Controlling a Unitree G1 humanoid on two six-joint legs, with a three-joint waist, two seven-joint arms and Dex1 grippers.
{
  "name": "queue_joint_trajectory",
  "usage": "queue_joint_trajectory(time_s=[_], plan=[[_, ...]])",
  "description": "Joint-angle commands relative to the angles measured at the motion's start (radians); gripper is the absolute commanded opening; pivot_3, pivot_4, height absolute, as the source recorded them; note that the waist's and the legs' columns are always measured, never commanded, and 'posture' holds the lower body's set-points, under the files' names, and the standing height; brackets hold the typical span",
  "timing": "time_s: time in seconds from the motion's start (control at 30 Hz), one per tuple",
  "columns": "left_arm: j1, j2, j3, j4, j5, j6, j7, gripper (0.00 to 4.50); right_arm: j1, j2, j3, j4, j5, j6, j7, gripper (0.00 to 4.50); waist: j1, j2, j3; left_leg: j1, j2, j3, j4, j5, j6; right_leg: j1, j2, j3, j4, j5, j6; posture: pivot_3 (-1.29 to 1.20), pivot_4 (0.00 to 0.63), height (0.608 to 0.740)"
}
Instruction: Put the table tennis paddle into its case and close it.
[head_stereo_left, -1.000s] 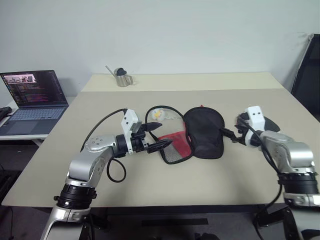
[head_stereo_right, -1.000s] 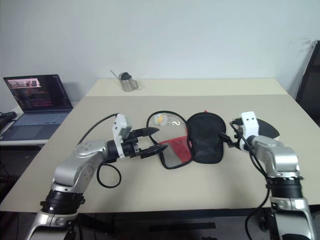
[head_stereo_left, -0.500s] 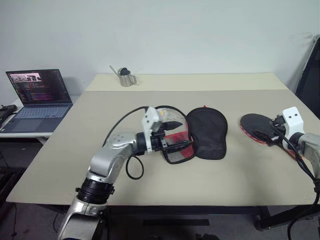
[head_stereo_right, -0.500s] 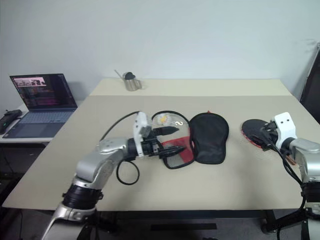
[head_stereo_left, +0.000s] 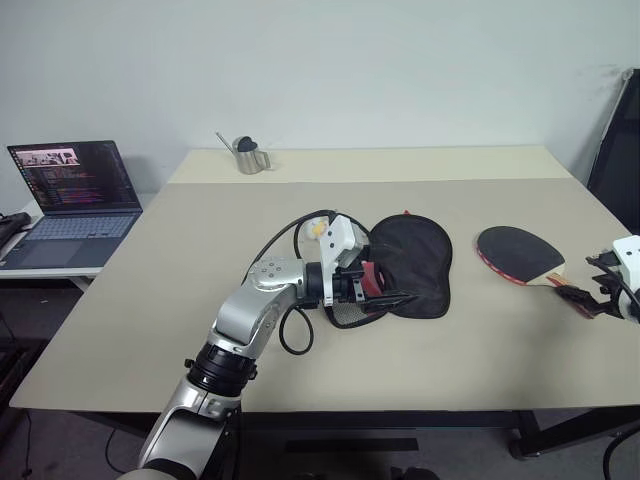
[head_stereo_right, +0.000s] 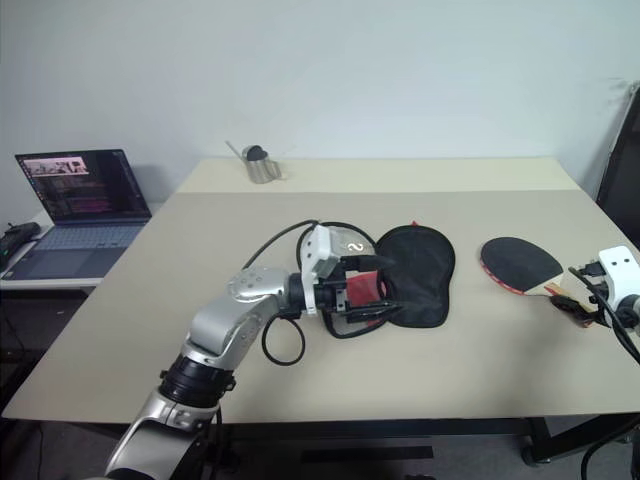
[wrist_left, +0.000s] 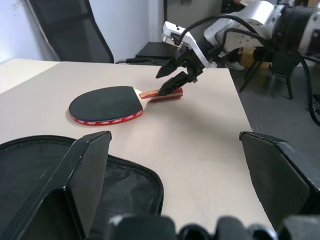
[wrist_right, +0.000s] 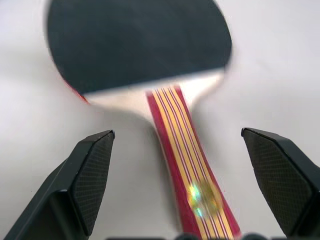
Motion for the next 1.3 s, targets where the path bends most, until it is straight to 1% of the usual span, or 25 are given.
queue_joint_trajectory(time_s=[0.03, 0.2, 0.3, 0.37, 0.47, 0.57, 0.63, 0.7, 0.77, 0.87, 0.93, 1.1, 1.2, 1.3], plan=[[-0.019, 0.001, 0.013, -0.008, 0.002, -0.018, -0.006, 4.50, -0.049, -0.016, 0.013, 0.064, -0.024, -0.013, 0.036, 4.46, 0.001, 0.000, 0.000, 0.000, 0.000, 0.000, 0.000, 0.000, 0.000, 0.000, 0.000, 0.000, 0.000, 0.000, 0.000, 0.00, 0.150, 0.740], [-0.011, -0.001, 0.010, -0.007, 0.007, -0.019, -0.002, 4.50, -0.071, 0.012, 0.033, 0.132, -0.047, -0.036, 0.058, 4.46, 0.001, 0.000, 0.000, 0.000, 0.000, 0.000, 0.000, 0.000, 0.000, 0.000, 0.000, 0.000, 0.000, 0.000, 0.000, 0.00, 0.150, 0.740], [-0.006, 0.001, 0.009, -0.010, 0.011, -0.018, 0.000, 4.50, -0.061, 0.024, 0.039, 0.119, -0.038, -0.028, 0.096, 4.46, 0.001, 0.000, 0.000, 0.000, 0.000, 0.000, 0.000, 0.000, 0.000, 0.000, 0.000, 0.000, 0.000, 0.000, 0.000, 0.00, 0.150, 0.740], [-0.002, 0.004, 0.011, -0.013, 0.013, -0.017, 0.000, 4.50, -0.040, 0.029, 0.040, 0.076, -0.023, -0.006, 0.136, 4.46, 0.001, 0.000, 0.000, 0.000, 0.000, 0.000, 0.000, 0.000, 0.000, 0.000, 0.000, 0.000, 0.000, 0.000, 0.000, 0.00, 0.150, 0.740], [0.004, 0.012, 0.018, -0.018, 0.013, -0.013, -0.002, 4.50, 0.022, 0.040, 0.032, -0.073, 0.021, 0.072, 0.196, 4.46, -0.001, 0.000, 0.000, 0.000, 0.000, 0.000, 0.000, 0.000, 0.000, 0.000, 0.000, 0.000, 0.000, 0.000, 0.000, 0.00, 0.150, 0.740], [0.008, 0.017, 0.021, -0.019, 0.012, -0.011, 0.000, 4.50, 0.080, 0.053, 0.018, -0.201, 0.047, 0.130, 0.192, 4.46, -0.002, 0.000, 0.000, 0.000, 0.001, 0.000, 0.000, 0.000, 0.000, 0.000, 0.000, 0.000, 0.001, 0.000, 0.000, 0.00, 0.150, 0.740], [0.010, 0.019, 0.023, -0.018, 0.010, -0.010, 0.003, 4.50, 0.104, 0.072, 0.005, -0.255, 0.050, 0.146, 0.148, 4.46, -0.002, 0.000, 0.000, 0.000, 0.001, -0.001, 0.001, 0.000, 0.000, 0.000, 0.000, 0.000, 0.001, 0.000, 0.000, 0.00, 0.150, 0.740], [0.011, 0.019, 0.024, -0.019, 0.010, -0.010, 0.004, 4.50, 0.106, 0.094, -0.012, -0.265, 0.039, 0.150, 0.085, 4.46, -0.002, 0.000, 0.000, 0.001, 0.001, -0.001, 0.001, 0.000, 0.000, 0.000, 0.000, 0.000, 0.001, 0.000, 0.000, 0.00, 0.150, 0.740], [0.010, 0.019, 0.024, -0.016, 0.011, -0.011, 0.004, 4.50, 0.092, 0.119, -0.024, -0.248, 0.013, 0.137, -0.002, 4.46, -0.002, 0.000, 0.000, 0.001, 0.001, 0.000, 0.001, 0.000, 0.000, 0.000, 0.000, 0.001, 0.001, 0.000, 0.000, 0.00, 0.150, 0.740], [0.005, 0.017, 0.026, -0.010, 0.012, -0.013, 0.007, 4.50, 0.060, 0.174, -0.056, -0.215, -0.013, 0.107, -0.169, 4.46, -0.002, 0.000, 0.000, 0.002, 0.000, 0.000, 0.002, 0.000, 0.000, 0.001, 0.001, 0.003, 0.001, 0.001, 0.001, 0.00, 0.150, 0.740], [0.003, 0.017, 0.028, -0.008, 0.013, -0.014, 0.009, 4.50, 0.047, 0.201, -0.075, -0.200, -0.012, 0.100, -0.236, 4.46, -0.002, 0.000, 0.000, 0.003, 0.000, 0.000, 0.002, 0.001, 0.001, 0.001, 0.001, 0.006, 0.001, 0.002, 0.002, 0.00, 0.150, 0.740], [0.004, 0.019, 0.031, -0.005, 0.015, -0.015, 0.013, 4.50, 0.037, 0.246, -0.073, -0.160, -0.021, 0.074, -0.333, 4.46, -0.001, -0.001, 0.000, 0.003, 0.000, 0.004, 0.002, 0.002, 0.002, 0.001, 0.001, 0.010, 0.001, 0.005, 0.004, 0.00, 0.150, 0.740], [0.004, 0.021, 0.033, -0.006, 0.016, -0.015, 0.015, 4.50, 0.028, 0.262, -0.073, -0.140, -0.018, 0.073, -0.366, 4.46, -0.001, -0.002, -0.001, 0.006, 0.000, 0.009, 0.002, 0.002, 0.004, 0.001, 0.002, 0.016, 0.000, 0.008, 0.006, 0.00, 0.150, 0.740], [0.005, 0.023, 0.034, -0.004, 0.015, -0.015, 0.018, 4.50, 0.014, 0.275, -0.066, -0.120, -0.010, 0.089, -0.369, 4.46, -0.001, -0.004, -0.002, 0.008, 0.000, 0.011, 0.002, 0.001, 0.009, 0.002, 0.002, 0.019, -0.001, 0.010, 0.007, 0.00, 0.150, 0.740]])
